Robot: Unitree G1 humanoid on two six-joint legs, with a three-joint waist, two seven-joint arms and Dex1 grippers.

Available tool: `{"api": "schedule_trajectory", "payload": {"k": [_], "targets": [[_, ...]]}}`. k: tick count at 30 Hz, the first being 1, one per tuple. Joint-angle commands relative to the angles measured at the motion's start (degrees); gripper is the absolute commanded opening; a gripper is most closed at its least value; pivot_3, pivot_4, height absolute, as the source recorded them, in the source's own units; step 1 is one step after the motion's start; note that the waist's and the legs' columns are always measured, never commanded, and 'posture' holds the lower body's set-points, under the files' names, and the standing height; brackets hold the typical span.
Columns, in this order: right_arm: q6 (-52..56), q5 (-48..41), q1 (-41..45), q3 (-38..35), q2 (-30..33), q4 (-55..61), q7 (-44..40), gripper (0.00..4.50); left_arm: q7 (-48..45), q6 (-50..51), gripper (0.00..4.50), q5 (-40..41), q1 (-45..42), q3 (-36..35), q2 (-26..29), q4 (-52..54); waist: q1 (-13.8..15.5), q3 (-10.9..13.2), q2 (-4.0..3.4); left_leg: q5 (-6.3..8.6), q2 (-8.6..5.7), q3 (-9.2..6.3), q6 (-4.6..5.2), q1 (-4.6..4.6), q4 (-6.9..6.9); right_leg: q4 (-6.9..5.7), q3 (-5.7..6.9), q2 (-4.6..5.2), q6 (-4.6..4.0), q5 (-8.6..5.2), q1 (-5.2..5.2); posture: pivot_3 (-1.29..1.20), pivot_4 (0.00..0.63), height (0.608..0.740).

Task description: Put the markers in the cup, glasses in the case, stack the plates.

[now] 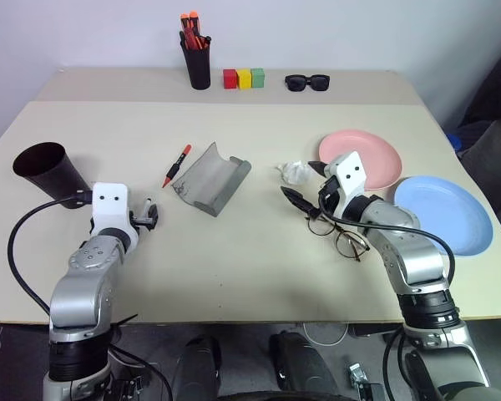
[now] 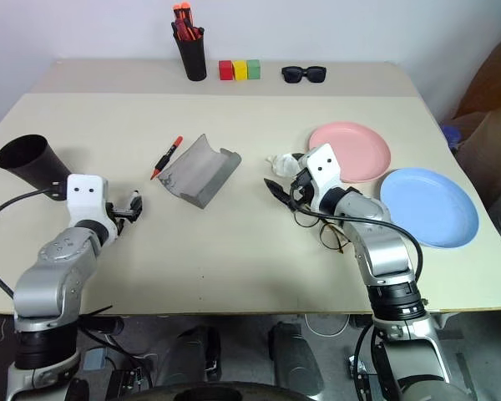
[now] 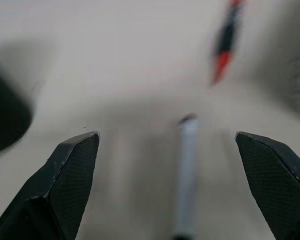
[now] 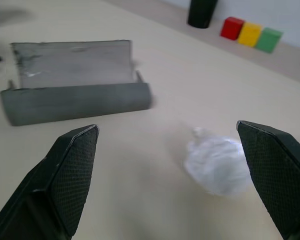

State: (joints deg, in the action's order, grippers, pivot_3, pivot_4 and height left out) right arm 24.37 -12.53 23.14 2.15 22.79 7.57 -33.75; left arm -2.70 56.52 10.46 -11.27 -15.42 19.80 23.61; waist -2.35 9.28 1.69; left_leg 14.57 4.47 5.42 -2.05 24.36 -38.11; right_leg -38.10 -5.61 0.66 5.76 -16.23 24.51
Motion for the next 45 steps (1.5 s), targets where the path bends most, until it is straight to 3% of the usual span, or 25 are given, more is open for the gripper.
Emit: {"api": "schedule_trajectory", "payload": {"k": [1,5,8,11,17,23,26,29,35,45], "targets": [[0.19,-0.98,0.16,0.87,-0.73,3.98,-0.17,4.5,-0.03,10.46,4.48,1.25,-3.49,-1.22,1.09,1.87,-0.02,0.0,0.0,0.0,0.0,-0.01,0.0,0.0,0.0,0.0,0.0,0.0,0.0,0.0,0.0,0.0,0.15,0.722],[0.86,-1.32,-1.28,2.68,-0.56,7.38,-1.43,4.5,-1.73,25.12,4.48,2.55,-8.22,-0.01,3.41,1.34,-0.05,-0.01,0.0,0.0,-0.02,-0.11,-0.01,0.01,0.0,-0.02,0.07,-0.01,0.0,0.0,-0.01,0.0,0.15,0.722],[1.48,-1.28,-2.11,2.92,-0.37,8.86,-1.49,4.5,-5.38,32.69,4.48,5.99,-11.67,-4.02,1.82,0.68,-0.07,-0.01,0.0,0.0,-0.03,-0.14,-0.01,0.0,0.0,-0.02,0.09,-0.01,0.01,0.0,-0.03,0.0,0.15,0.722],[2.16,-1.27,-2.97,3.14,-0.07,10.05,-1.71,4.5,-6.91,35.79,3.18,7.92,-12.32,-5.86,2.19,-0.55,-0.08,-0.03,-0.02,-0.01,-0.03,-0.15,-0.03,0.0,0.0,-0.03,0.1,0.0,0.01,0.0,-0.03,0.0,0.15,0.722],[3.04,-1.75,-3.4,4.45,0.74,10.91,-4.13,4.5,-6.12,35.86,0.08,7.78,-12.17,-5.95,3.29,0.36,0.03,-0.03,-0.02,-0.02,-0.06,-0.17,-0.03,-0.01,0.0,-0.03,0.1,0.02,0.0,0.0,-0.05,0.0,0.15,0.722],[1.37,-5.63,-3.18,7.03,-1.68,10.36,-9.15,4.5,-3.32,8.06,0.03,2.48,-14.44,-4.67,3.2,4.37,0.07,0.03,0.11,-0.04,-0.06,-0.24,-0.08,0.01,0.01,-0.02,0.14,0.03,-0.02,0.01,-0.06,0.0,0.15,0.722],[-0.29,-7.28,-2.73,8.64,-2.86,9.9,-12.17,4.5,-1.36,0.72,0.03,2.21,-16.88,-6.95,1.45,3.38,0.14,0.02,0.12,-0.04,-0.06,-0.23,-0.08,0.01,0.01,-0.02,0.15,0.02,-0.01,0.01,-0.07,0.0,0.15,0.722],[-3.42,-6.78,1.14,10.83,-7.37,5.81,-12.42,4.5,5.35,-9.32,0.03,-3.85,-21.45,-7.31,3.13,-0.69,-0.2,0.03,0.12,-0.04,-0.06,-0.23,-0.07,0.0,0.01,-0.03,0.14,0.0,-0.01,0.01,-0.06,0.0,0.15,0.722],[-10.02,3.23,6.83,15.57,-13.07,-6.1,-5.54,4.5,18.34,-22.9,0.03,-14.87,-27.36,-7.13,7.32,-14.49,-0.01,0.01,0.13,-0.05,-0.06,-0.24,-0.08,-0.01,0.0,-0.04,0.15,-0.01,-0.02,0.03,-0.06,0.0,0.15,0.722],[-12.05,5.02,7.19,15.44,-17.92,-8.25,-1.95,4.5,21.81,-33.53,0.03,-16.65,-24.17,-8.79,6.56,-22.35,0.88,0.0,0.15,-0.06,-0.05,-0.17,-0.11,0.05,-0.01,-0.09,0.24,0.05,-0.01,0.03,-0.02,0.0,0.15,0.722]]}}
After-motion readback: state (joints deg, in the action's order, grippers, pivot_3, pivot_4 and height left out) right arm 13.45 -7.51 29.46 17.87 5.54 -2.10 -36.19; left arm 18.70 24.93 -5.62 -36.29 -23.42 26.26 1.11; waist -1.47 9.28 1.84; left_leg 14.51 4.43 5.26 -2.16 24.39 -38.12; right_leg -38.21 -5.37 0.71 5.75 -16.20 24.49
